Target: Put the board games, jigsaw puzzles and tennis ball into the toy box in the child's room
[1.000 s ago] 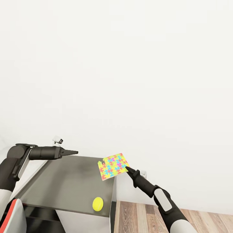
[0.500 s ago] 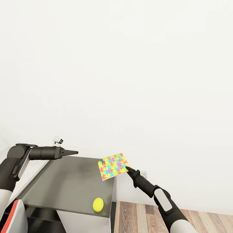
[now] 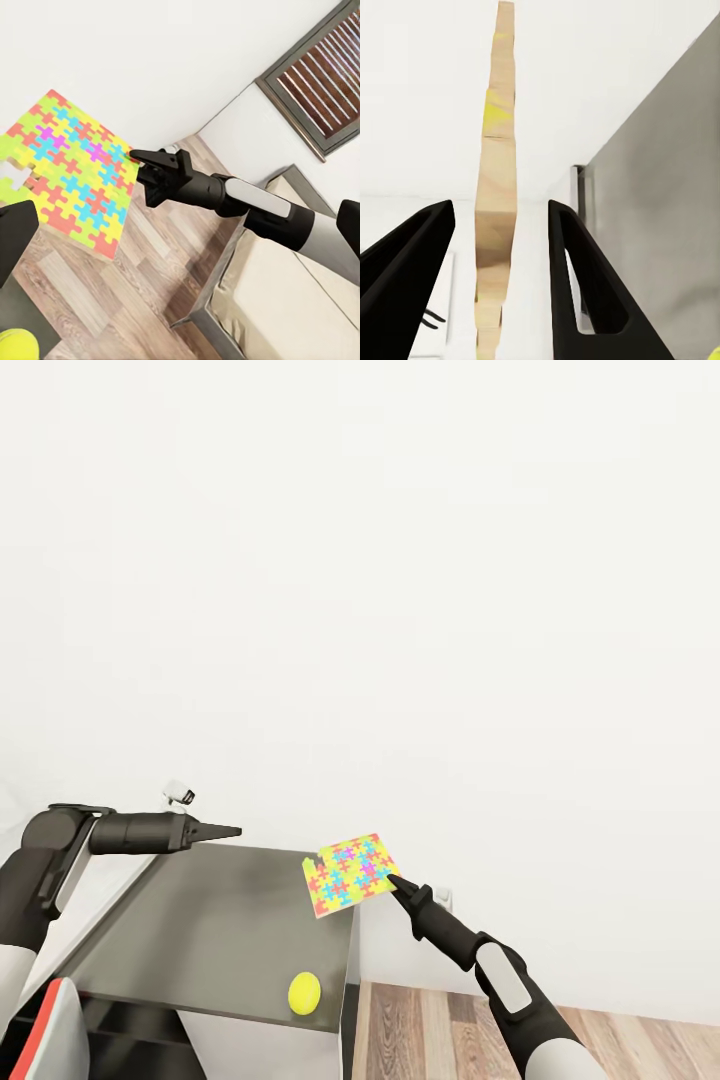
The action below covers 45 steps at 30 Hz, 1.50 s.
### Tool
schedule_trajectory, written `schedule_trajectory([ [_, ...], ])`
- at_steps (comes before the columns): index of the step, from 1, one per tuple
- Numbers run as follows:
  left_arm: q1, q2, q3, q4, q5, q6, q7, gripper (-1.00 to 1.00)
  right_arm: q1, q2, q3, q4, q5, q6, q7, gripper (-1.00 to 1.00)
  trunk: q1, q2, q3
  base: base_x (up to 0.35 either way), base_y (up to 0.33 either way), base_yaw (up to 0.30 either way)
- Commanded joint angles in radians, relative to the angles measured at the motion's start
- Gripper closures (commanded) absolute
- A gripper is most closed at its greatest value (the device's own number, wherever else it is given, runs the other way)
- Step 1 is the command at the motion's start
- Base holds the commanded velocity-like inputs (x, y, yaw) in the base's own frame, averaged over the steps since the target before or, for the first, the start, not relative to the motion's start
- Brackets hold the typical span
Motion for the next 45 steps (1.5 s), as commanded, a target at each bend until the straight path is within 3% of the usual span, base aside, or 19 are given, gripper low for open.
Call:
schedule_trajectory([
  [1, -0.001, 0.001, 0.000, 0.000, 0.000, 0.011, -0.004, -1.00, -0.001, 0.001, -0.005, 0.000, -0.002, 0.007, 0.001, 1.00, -0.004, 0.006, 0.001, 0.000, 0.000, 0.000],
  [32, -0.001, -0.001, -0.001, 0.000, -0.002, 0.011, -0.004, -1.00, -0.001, 0.004, -0.005, -0.003, -0.001, 0.006, 0.000, 1.00, -0.122, 0.223, 0.100, -0.001, 0.000, 0.015],
  [45, -0.001, -0.001, -0.001, 0.000, -0.002, 0.011, -0.004, -1.00, -0.001, 0.004, -0.004, -0.005, 0.000, 0.006, 0.001, 1.00, -0.122, 0.223, 0.114, -0.124, 0.000, 0.194],
])
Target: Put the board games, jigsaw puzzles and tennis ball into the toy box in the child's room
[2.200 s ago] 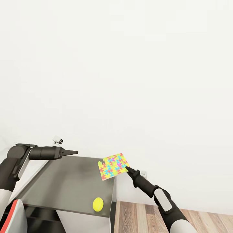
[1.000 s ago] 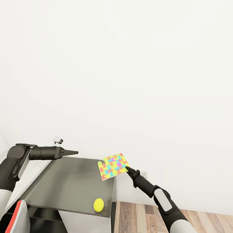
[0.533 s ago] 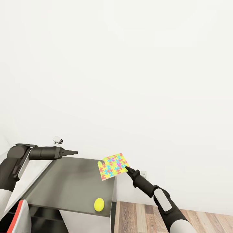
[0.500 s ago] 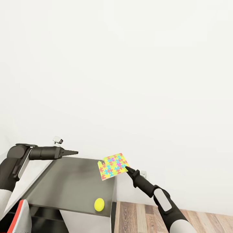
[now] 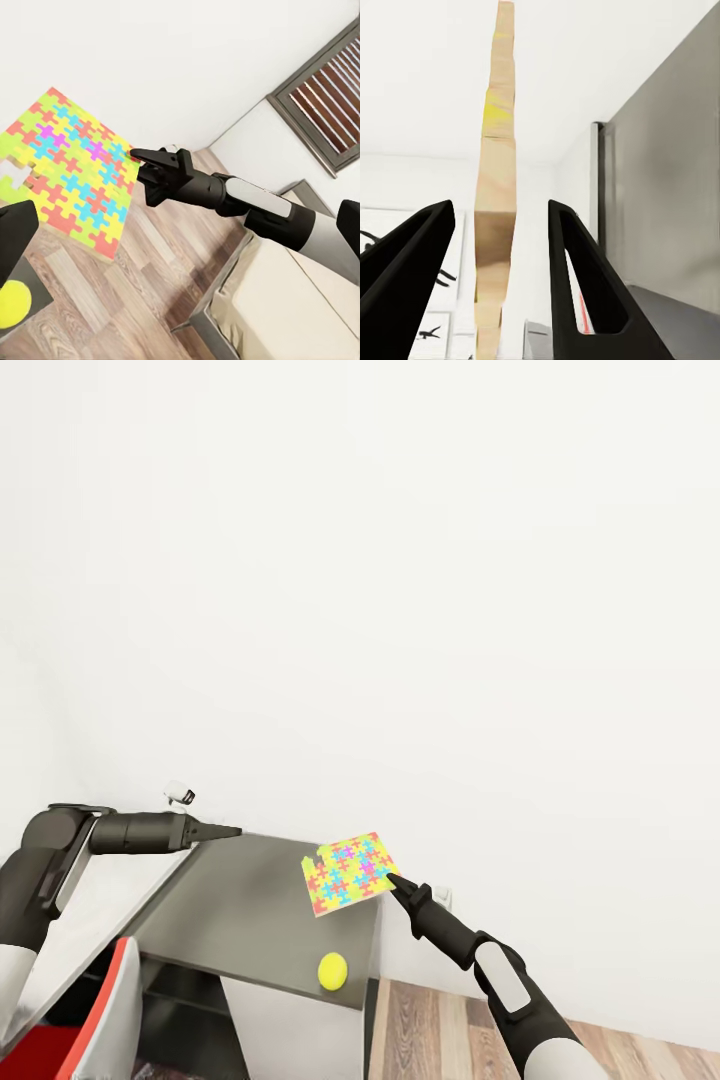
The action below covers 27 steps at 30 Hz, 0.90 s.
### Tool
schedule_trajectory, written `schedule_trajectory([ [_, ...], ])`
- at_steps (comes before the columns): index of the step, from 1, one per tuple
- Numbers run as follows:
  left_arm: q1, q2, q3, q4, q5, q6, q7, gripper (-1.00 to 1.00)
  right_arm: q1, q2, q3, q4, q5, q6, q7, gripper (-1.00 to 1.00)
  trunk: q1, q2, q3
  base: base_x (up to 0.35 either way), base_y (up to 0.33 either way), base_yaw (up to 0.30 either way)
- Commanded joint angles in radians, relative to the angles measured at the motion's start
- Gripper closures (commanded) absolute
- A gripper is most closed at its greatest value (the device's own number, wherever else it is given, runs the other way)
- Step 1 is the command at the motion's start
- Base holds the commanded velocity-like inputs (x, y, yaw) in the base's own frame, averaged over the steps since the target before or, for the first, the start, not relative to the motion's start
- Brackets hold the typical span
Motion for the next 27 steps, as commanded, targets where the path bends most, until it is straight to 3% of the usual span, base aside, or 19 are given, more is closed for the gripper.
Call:
schedule_trajectory([
  [1, 0.000, 0.000, 0.000, 0.000, 0.000, 0.011, -0.004, -1.00, 0.000, 0.001, -0.005, 0.000, -0.003, 0.007, 0.001, 1.00, 0.000, -0.001, 0.001, -0.024, 0.000, 0.208],
  [9, 0.000, 0.000, 0.000, 0.000, 0.000, 0.011, -0.004, -1.00, 0.000, 0.001, -0.006, 0.000, -0.003, 0.007, 0.001, 1.00, 0.000, -0.001, 0.008, -0.005, 0.000, 0.174],
  [27, 0.000, 0.000, 0.000, 0.000, 0.000, 0.011, -0.004, -1.00, 0.000, 0.001, -0.002, -0.001, -0.004, -0.027, 0.001, 1.00, 0.000, -0.001, 0.009, 0.000, 0.000, 0.008],
])
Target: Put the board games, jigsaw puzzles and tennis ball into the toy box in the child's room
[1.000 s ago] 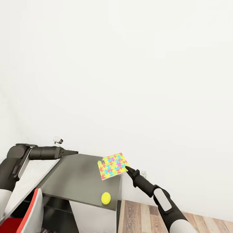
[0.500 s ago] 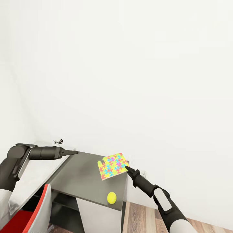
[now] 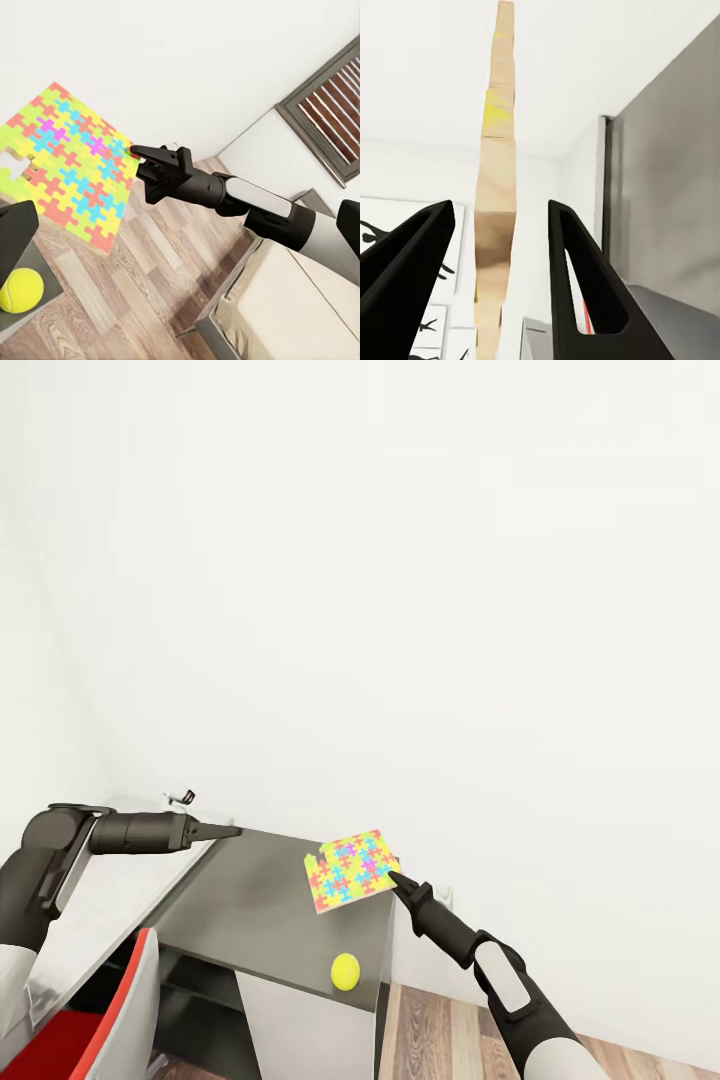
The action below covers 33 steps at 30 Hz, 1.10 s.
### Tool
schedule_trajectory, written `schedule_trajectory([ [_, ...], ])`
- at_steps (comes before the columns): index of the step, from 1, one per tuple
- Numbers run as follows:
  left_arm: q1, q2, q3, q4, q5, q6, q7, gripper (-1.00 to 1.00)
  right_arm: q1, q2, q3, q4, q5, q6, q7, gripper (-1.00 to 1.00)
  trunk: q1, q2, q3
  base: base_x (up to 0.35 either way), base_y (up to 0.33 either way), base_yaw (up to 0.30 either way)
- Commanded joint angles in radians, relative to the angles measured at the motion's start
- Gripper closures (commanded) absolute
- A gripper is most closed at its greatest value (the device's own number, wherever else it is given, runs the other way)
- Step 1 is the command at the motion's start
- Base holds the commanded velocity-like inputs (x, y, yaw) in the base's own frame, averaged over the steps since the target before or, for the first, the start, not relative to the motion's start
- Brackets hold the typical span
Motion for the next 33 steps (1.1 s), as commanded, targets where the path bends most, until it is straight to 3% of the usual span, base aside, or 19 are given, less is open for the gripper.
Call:
schedule_trajectory([
  [1, 0.000, 0.000, 0.000, 0.000, 0.000, 0.011, -0.004, -1.00, 0.000, 0.001, -0.005, 0.000, -0.003, 0.007, 0.000, 1.00, 0.000, -0.001, 0.000, 0.000, 0.000, 0.012],
  [33, 0.000, 0.000, -0.001, 0.000, 0.000, 0.011, -0.004, -1.00, 0.000, 0.001, 0.004, -0.003, 0.006, 0.008, -0.003, 1.00, 0.000, -0.001, 0.017, 0.000, 0.000, 0.243],
])
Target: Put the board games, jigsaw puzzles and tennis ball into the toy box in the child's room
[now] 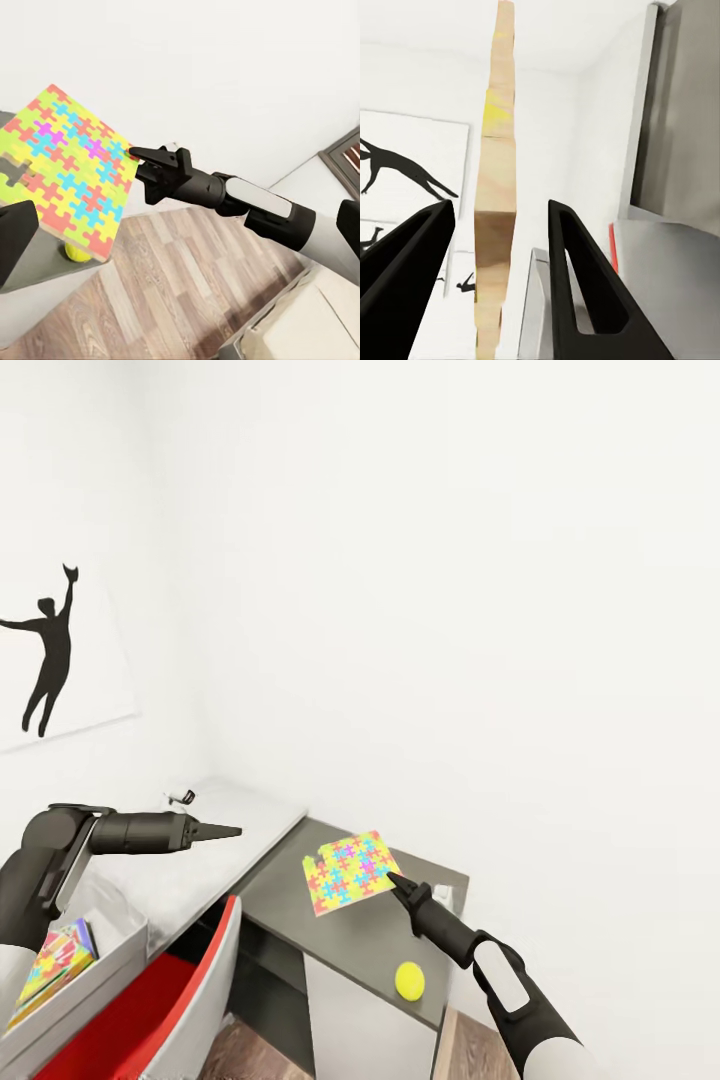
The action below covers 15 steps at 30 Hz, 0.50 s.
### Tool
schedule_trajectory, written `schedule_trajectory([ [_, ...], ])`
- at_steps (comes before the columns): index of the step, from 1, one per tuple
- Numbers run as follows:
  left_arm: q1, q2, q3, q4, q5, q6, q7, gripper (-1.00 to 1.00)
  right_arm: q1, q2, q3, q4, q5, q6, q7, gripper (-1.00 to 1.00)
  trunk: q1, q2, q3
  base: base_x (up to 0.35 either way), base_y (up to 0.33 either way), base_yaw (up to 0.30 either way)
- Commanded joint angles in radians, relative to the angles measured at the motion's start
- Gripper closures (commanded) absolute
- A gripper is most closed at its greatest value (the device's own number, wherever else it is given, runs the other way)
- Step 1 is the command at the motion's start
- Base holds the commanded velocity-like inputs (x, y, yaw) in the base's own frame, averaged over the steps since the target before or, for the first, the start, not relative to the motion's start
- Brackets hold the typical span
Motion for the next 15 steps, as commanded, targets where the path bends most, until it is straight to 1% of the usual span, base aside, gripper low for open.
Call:
schedule_trajectory([
  [1, 0.000, 0.000, -0.001, 0.000, 0.000, 0.011, -0.004, -1.00, 0.000, 0.001, -0.005, 0.000, -0.004, 0.008, 0.001, 1.00, 0.000, -0.001, 0.000, 0.000, 0.000, 0.266],
  [15, 0.000, -0.001, -0.003, 0.000, -0.001, 0.011, -0.004, -1.00, 0.000, 0.001, -0.005, 0.000, -0.001, 0.006, 0.001, 1.00, 0.000, -0.001, 0.009, 0.000, 0.000, 0.266],
])
